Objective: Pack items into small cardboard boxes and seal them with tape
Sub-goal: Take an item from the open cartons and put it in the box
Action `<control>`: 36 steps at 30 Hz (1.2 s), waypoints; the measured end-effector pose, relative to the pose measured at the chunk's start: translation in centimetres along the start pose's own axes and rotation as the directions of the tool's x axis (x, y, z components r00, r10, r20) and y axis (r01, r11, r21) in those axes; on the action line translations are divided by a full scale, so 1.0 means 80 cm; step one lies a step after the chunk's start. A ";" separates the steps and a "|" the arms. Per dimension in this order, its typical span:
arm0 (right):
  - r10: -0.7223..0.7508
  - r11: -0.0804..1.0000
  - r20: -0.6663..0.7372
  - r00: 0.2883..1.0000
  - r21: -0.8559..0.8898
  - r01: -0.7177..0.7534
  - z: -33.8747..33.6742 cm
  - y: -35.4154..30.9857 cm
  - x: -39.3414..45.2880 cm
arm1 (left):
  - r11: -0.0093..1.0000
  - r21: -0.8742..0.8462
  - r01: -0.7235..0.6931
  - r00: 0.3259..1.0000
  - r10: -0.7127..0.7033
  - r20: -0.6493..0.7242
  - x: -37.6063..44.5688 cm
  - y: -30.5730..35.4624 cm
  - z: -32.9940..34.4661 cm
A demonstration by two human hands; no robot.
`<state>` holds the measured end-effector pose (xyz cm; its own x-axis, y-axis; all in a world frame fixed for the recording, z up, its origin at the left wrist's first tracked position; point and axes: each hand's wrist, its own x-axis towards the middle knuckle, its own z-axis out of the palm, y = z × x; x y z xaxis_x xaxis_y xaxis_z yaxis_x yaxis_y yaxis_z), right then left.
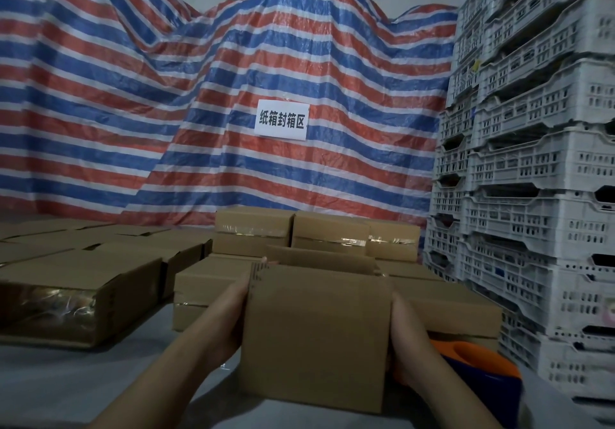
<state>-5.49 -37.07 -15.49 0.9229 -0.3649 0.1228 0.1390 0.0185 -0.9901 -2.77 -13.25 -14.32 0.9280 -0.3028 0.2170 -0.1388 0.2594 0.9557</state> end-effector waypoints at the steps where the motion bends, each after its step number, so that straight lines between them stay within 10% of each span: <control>1: 0.017 1.000 0.003 1.000 0.006 -0.017 -0.001 -0.001 0.001 | 1.000 0.015 -0.017 1.000 0.017 -0.016 -0.001 0.000 0.000; 10: -0.023 0.999 0.076 0.997 -0.022 0.024 -0.004 0.000 -0.001 | 0.977 0.189 -0.101 0.986 0.073 0.149 -0.006 -0.001 -0.032; 19: -0.143 0.981 0.196 0.970 -0.103 0.166 -0.004 -0.009 -0.016 | 0.982 0.183 -0.043 0.989 0.067 -0.128 -0.003 0.000 -0.008; 36: -0.234 0.965 0.177 0.956 0.164 0.206 -0.006 -0.006 -0.011 | 0.938 0.250 -0.241 0.951 0.279 -0.132 -0.004 -0.005 -0.013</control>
<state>-6.56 -37.20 -15.18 0.9131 -0.1886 0.3615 0.3834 0.0951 -0.9187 -2.64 -12.29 -14.94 0.8895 -0.0950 0.4469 -0.4398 0.0870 0.8939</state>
